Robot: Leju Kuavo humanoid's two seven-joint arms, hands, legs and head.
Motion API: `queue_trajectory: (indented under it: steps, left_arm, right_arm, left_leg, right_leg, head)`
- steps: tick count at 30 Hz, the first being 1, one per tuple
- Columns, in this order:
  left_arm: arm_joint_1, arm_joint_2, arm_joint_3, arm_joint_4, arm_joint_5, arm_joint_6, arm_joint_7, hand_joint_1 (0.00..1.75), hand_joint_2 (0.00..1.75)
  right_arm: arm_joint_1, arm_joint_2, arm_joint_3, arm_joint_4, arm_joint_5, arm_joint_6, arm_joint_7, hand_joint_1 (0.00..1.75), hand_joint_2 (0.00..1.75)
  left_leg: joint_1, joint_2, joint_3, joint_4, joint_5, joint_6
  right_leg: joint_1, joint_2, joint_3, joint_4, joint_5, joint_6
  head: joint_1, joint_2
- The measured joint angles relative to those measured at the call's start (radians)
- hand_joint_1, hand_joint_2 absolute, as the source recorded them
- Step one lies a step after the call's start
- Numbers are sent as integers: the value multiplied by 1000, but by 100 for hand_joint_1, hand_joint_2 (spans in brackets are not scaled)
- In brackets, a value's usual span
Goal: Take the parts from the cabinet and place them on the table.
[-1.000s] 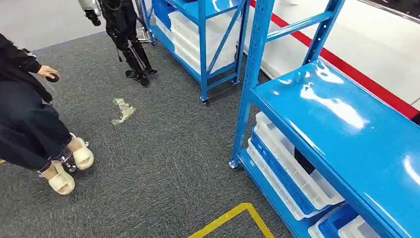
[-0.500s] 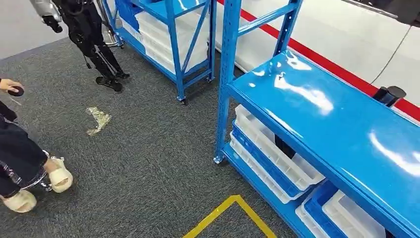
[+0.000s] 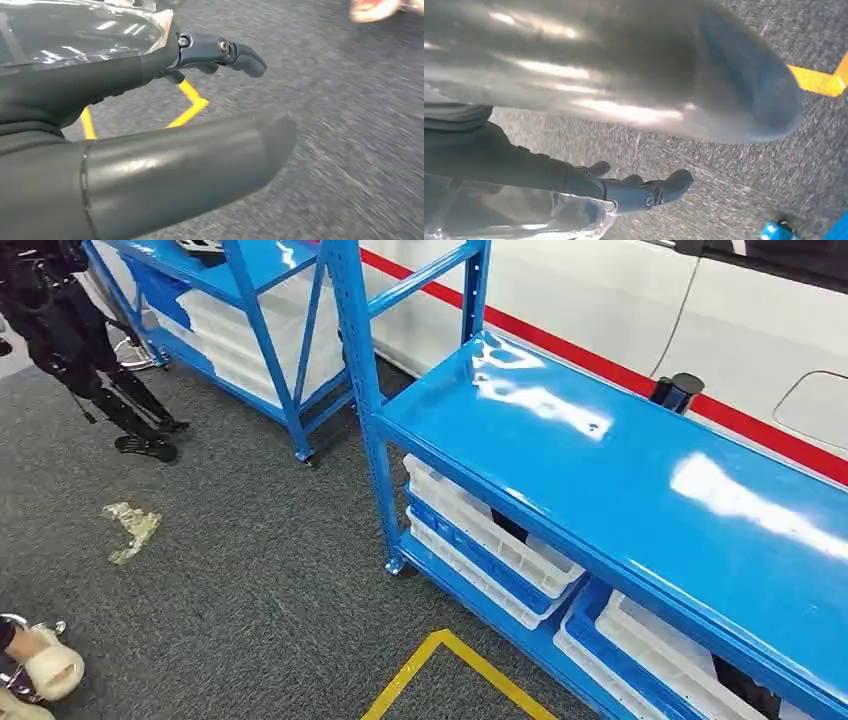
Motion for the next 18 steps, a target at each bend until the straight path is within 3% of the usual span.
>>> queue_trajectory:
  steps: [1, 3, 5, 6, 7, 8, 10, 11, 12, 13, 14, 15, 16, 18]
  left_arm:
    - [0, 2, 0, 2, 0, -5, 0, 0, 0]
    - [-1, 2, 0, 5, 0, -6, 2, 0, 0]
    - [-4, 0, 0, 10, 0, -7, 3, 0, 0]
    - [-6, -2, 0, 13, 0, -8, 3, 0, 0]
    - [-6, -2, 0, 13, 0, -8, 3, 0, 0]
    - [-4, -2, 0, 13, 2, -9, 6, 0, 0]
    - [-2, -4, 0, 18, 3, -11, 15, 0, 0]
    - [-3, -4, 0, 18, 5, -15, 16, 0, 0]
    - [-3, -4, 0, 19, 6, -17, 16, 0, 0]
    - [-4, -5, 0, 20, 6, -20, 16, 0, 0]
    - [-5, -5, 0, 21, 6, -22, 15, 0, 0]
    - [-6, -5, 0, 23, 6, -27, 13, 0, 0]
    - [-7, -1, 0, 22, 8, -31, 10, 0, 0]
    - [-9, 2, 0, 23, 8, -33, 5, 0, 0]
  right_arm:
    - [-3, 0, -4, 0, -3, -1, -2, 0, 0]
    - [-2, -1, -9, 0, -4, -7, 0, 0, 0]
    - [7, -6, -13, 0, -4, -14, 17, 0, 0]
    - [8, -10, -15, 1, -4, -17, 29, 0, 0]
    - [8, -10, -15, 2, -5, -22, 40, 0, 0]
    - [7, -11, -16, 2, -6, -26, 50, 0, 0]
    - [7, -15, -20, 2, -11, -32, 65, 0, 0]
    - [8, -16, -25, 2, -15, -33, 69, 0, 0]
    - [13, -16, -29, 2, -18, -34, 69, 0, 0]
    - [16, -16, -32, 2, -22, -34, 69, 0, 0]
    - [17, -18, -33, 2, -24, -34, 67, 0, 0]
    - [16, -18, -35, 1, -25, -34, 59, 0, 0]
    - [12, -18, -38, 1, -27, -33, 50, 0, 0]
    - [7, -19, -40, 0, -30, -32, 42, 0, 0]
  left_leg:
    - [-2, -42, 16, -44, 1, 3]
    - [-7, -14, 16, -46, 3, 5]
    - [-9, 6, 20, -55, 9, 19]
    - [-3, 21, 30, -65, 17, 30]
    - [-6, 30, 29, -69, 19, 36]
    - [-6, 45, 29, -69, 20, 38]
    - [-9, 76, 27, -68, 18, 40]
    - [-9, 88, 26, -68, 17, 40]
    - [-9, 100, 27, -68, 16, 38]
    - [-8, 110, 28, -67, 15, 36]
    - [-6, 120, 31, -67, 12, 32]
    - [-6, 130, 36, -66, 9, 27]
    - [-13, 139, 42, -64, 4, 20]
    - [-17, 154, 45, -65, -6, 5]
  right_leg:
    - [10, 9, -3, 4, -2, 4]
    - [5, 27, -10, 2, 1, 15]
    - [5, 45, -21, -3, 4, 31]
    - [6, 22, -22, 12, -3, 32]
    - [11, -28, -42, 48, -27, 28]
    - [11, -55, -76, 114, -62, 23]
    - [8, -73, -157, 278, -126, 21]
    - [5, -75, -176, 317, -132, 28]
    - [1, -78, -170, 306, -123, 39]
    - [-3, -83, -139, 245, -97, 53]
    - [-7, -93, -92, 155, -63, 66]
    - [-9, -126, -35, 53, -29, 77]
    - [-9, -185, -7, -1, -15, 70]
    - [0, -162, -12, 0, -9, 48]
  head:
    - [0, 0]
    - [2, 0]
    - [1, 0]
    - [2, 0]
    - [4, 0]
    - [10, 0]
    - [9, 0]
    - [11, 0]
    - [10, 0]
    - [11, 0]
    - [11, 0]
    - [12, 0]
    - [14, 0]
    - [7, 0]
